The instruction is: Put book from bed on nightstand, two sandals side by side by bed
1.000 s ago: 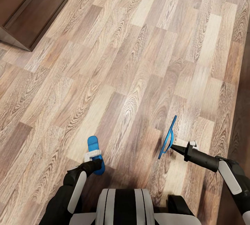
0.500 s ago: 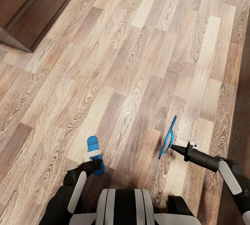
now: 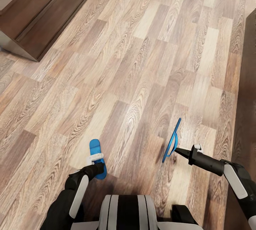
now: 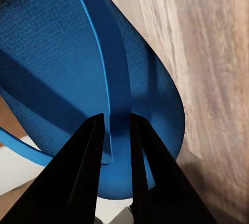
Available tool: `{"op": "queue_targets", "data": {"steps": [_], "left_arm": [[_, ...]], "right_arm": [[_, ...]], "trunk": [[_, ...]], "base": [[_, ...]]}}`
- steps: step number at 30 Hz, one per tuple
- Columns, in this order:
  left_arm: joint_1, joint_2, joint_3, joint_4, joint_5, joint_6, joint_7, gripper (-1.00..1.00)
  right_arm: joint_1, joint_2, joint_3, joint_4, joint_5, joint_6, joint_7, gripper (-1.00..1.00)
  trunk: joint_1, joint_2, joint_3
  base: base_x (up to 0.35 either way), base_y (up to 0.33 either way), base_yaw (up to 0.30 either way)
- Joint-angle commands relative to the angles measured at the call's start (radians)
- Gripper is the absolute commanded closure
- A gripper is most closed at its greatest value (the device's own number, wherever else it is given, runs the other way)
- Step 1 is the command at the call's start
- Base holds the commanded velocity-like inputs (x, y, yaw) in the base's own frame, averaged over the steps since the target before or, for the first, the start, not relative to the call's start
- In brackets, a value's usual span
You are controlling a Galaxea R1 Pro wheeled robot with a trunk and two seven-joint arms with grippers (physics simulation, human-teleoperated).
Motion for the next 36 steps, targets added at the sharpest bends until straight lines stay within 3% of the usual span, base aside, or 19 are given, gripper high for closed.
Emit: {"op": "queue_targets", "data": {"steps": [1, 34, 36], "left_arm": [[0.0, 0.0, -0.001, -0.001, 0.01, 0.004, 0.009, 1.0], [0.0, 0.001, 0.001, -0.004, 0.011, 0.007, 0.003, 1.0], [0.0, 0.004, 0.005, -0.006, 0.028, 0.008, -0.019, 1.0]], "right_arm": [[0.0, 0.0, -0.001, 0.0, 0.005, 0.002, 0.004, 1.0], [0.0, -0.017, -0.004, -0.001, 0.004, 0.002, 0.005, 1.0], [0.0, -0.017, -0.004, -0.001, 0.004, 0.001, 0.004, 1.0]], "trunk": [[-0.001, 0.0, 0.004], [-0.015, 0.008, 0.131], [-0.016, 0.008, 0.139]], "base": [[0.0, 0.0, 0.0], [0.0, 0.0, 0.0], [0.0, 0.0, 0.0]]}}
